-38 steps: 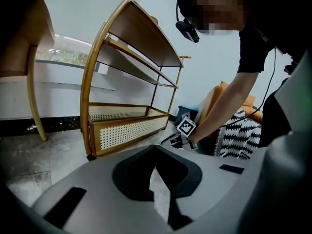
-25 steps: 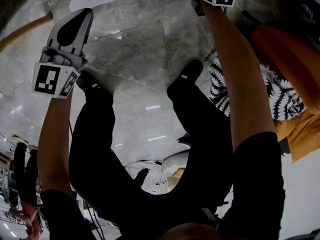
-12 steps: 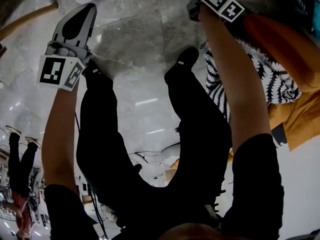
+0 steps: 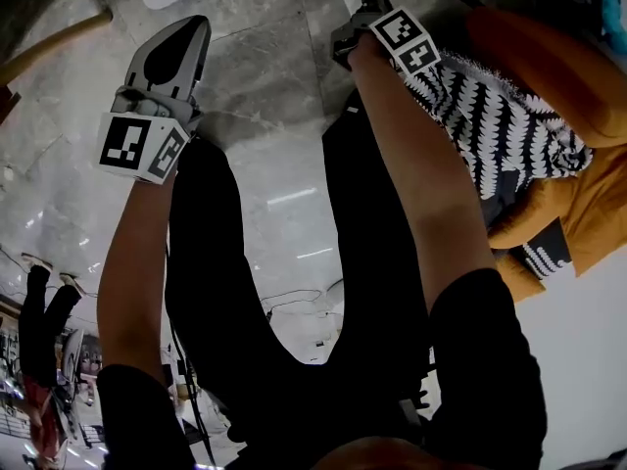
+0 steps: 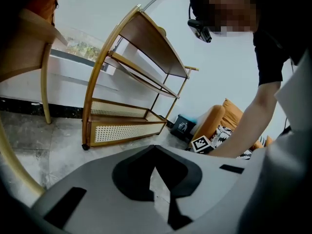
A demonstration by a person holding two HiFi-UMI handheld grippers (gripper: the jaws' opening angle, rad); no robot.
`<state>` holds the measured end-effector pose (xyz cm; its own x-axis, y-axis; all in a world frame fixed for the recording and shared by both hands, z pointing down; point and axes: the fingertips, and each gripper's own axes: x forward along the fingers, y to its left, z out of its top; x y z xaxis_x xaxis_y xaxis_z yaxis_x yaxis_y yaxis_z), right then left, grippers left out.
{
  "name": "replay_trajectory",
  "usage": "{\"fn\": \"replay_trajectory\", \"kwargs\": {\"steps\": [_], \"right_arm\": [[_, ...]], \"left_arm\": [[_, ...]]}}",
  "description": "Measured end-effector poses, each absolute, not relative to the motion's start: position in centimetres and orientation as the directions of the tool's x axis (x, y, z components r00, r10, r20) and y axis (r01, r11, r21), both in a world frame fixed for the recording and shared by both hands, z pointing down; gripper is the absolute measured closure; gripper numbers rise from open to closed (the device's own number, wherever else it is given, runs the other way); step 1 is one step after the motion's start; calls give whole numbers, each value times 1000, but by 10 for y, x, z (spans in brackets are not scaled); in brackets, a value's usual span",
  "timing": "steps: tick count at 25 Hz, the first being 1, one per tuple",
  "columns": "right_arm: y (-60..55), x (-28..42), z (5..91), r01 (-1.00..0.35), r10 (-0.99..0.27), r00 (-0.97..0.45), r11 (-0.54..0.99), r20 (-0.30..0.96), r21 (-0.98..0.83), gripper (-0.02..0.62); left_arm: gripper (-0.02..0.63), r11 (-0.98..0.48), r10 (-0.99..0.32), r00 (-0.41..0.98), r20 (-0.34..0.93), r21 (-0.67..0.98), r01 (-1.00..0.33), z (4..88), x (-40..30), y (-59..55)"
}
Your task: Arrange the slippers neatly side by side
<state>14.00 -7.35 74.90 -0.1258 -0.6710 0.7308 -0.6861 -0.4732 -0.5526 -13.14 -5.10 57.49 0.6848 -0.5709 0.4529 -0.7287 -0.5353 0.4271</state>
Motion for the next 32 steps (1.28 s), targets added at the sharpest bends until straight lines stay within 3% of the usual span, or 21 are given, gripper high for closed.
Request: {"fn": "replay_trajectory", "kwargs": {"steps": [9, 32], "right_arm": [[-8, 125, 792, -592, -627, -64, -602, 776, -535, 560], [26, 96, 840, -471, -595, -35, -699, 803, -539, 558]], "left_arm": [[592, -549, -525, 725, 446, 474, -689, 584, -111, -31], [592, -547, -479, 739, 474, 497, -673, 603, -116, -10]]}}
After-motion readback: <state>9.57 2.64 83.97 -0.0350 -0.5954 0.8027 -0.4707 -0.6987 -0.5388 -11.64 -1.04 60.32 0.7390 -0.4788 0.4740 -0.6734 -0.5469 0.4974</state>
